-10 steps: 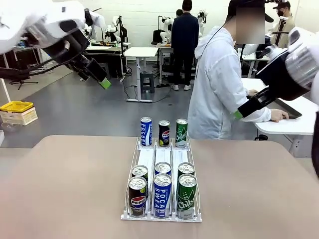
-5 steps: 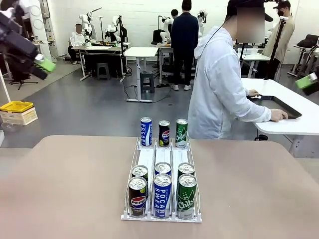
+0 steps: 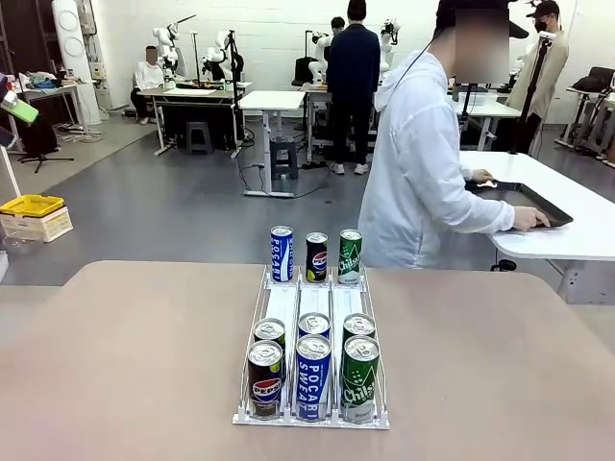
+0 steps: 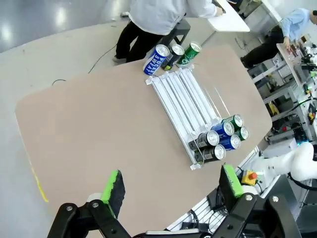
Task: Retrieve and hand over the desired beverage to the person.
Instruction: Pick up a can of the same type that the person held from the Automatic Can Dispenser.
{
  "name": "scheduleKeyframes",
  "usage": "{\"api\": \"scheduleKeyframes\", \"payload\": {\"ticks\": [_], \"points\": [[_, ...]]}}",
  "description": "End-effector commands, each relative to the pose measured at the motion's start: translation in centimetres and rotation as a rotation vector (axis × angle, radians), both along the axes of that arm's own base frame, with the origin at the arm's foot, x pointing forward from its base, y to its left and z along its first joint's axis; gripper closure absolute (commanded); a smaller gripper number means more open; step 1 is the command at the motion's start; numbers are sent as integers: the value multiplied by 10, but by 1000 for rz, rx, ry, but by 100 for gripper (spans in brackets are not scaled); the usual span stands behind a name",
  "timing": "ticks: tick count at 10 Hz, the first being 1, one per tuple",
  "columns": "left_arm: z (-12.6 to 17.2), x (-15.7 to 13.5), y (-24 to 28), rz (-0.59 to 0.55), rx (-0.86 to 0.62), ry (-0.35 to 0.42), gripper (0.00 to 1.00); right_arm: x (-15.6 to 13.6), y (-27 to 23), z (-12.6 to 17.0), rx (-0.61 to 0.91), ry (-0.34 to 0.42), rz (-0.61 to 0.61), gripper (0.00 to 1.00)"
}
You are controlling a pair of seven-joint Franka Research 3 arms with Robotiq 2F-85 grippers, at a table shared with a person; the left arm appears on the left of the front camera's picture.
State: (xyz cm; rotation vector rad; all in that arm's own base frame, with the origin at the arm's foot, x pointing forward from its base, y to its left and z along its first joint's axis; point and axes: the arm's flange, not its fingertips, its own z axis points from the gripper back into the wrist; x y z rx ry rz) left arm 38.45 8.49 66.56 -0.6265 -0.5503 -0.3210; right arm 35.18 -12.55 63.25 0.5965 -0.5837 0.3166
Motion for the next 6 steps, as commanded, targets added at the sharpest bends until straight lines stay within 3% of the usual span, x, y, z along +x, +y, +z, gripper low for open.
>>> {"api": "scheduleKeyframes", "payload": {"ticks": [1, 6], "points": [[-6, 8, -12, -69, 15, 4, 0, 7, 10, 1, 19, -1, 48, 0], [-6, 8, -12, -69, 15, 4, 0, 7, 10, 1, 19, -1, 48, 0]]}}
